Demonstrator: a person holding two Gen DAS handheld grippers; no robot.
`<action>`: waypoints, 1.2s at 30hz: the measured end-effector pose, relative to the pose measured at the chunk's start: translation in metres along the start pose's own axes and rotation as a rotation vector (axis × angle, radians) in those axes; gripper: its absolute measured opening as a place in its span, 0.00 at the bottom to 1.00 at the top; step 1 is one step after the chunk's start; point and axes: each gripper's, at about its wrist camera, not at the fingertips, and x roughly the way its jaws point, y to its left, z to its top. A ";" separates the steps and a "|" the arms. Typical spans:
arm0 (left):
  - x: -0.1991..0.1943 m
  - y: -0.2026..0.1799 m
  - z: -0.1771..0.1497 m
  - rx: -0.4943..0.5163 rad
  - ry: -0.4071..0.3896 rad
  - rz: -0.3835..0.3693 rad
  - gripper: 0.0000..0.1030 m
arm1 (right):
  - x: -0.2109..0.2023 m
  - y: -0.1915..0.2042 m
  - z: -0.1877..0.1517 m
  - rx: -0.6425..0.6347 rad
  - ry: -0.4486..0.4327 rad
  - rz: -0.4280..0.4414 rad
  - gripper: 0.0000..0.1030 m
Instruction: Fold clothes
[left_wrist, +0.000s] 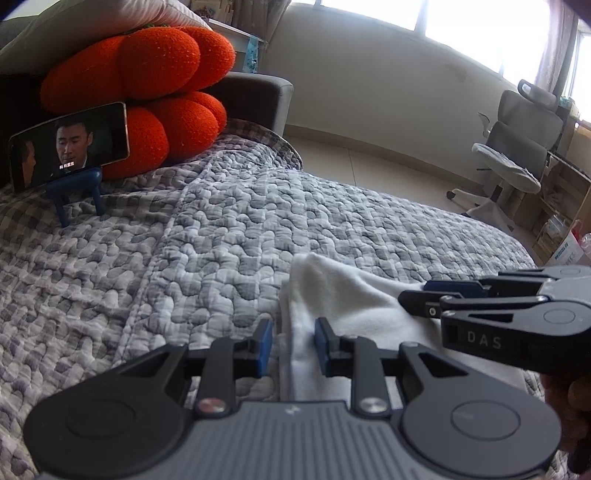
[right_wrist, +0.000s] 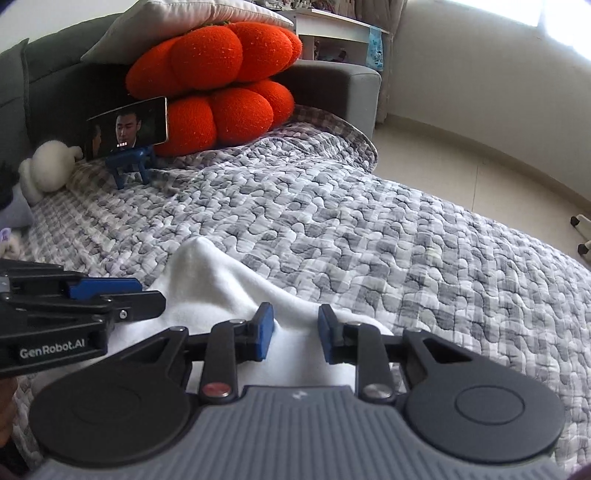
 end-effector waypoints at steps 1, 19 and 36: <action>-0.002 0.001 0.001 -0.008 -0.010 0.000 0.25 | 0.001 0.001 0.000 -0.001 -0.001 -0.002 0.26; -0.018 -0.028 -0.004 0.186 -0.155 -0.026 0.25 | 0.001 0.005 -0.001 -0.010 -0.010 -0.015 0.26; 0.003 -0.022 -0.008 0.177 0.006 0.001 0.21 | -0.039 0.007 -0.005 -0.002 -0.100 0.114 0.30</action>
